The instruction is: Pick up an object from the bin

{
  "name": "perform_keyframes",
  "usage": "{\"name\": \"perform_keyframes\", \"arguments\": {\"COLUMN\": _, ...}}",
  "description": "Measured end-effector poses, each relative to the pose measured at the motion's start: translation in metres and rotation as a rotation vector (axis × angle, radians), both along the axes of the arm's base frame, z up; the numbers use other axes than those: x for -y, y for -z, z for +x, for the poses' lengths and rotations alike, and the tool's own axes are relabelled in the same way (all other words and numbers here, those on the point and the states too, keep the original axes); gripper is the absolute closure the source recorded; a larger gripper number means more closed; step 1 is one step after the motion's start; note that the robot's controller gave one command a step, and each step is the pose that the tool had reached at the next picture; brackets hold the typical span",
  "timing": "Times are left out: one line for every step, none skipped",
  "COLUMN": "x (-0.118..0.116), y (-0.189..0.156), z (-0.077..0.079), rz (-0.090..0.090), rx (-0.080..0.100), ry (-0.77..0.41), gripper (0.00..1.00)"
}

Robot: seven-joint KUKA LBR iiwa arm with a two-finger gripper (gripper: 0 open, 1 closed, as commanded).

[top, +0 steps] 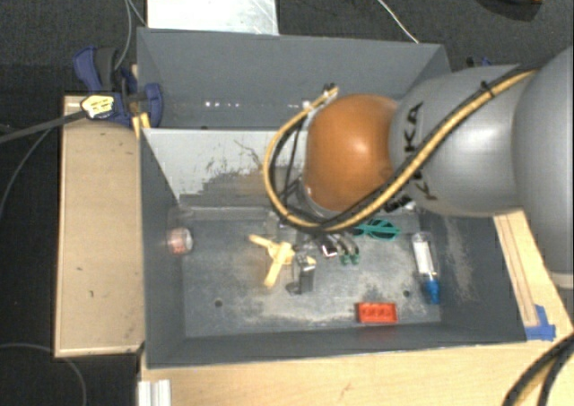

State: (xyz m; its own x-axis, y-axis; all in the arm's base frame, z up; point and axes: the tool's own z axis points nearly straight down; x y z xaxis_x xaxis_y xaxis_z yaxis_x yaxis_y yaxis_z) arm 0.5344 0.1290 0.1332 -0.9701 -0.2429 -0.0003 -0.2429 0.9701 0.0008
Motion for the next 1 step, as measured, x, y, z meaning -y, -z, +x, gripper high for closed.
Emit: {"name": "perform_keyframes", "arguments": {"x": 0.0134, "y": 0.0621, "z": 0.0119, "rz": 0.002, "rx": 0.004, "ry": 0.187, "gripper": 0.0}}
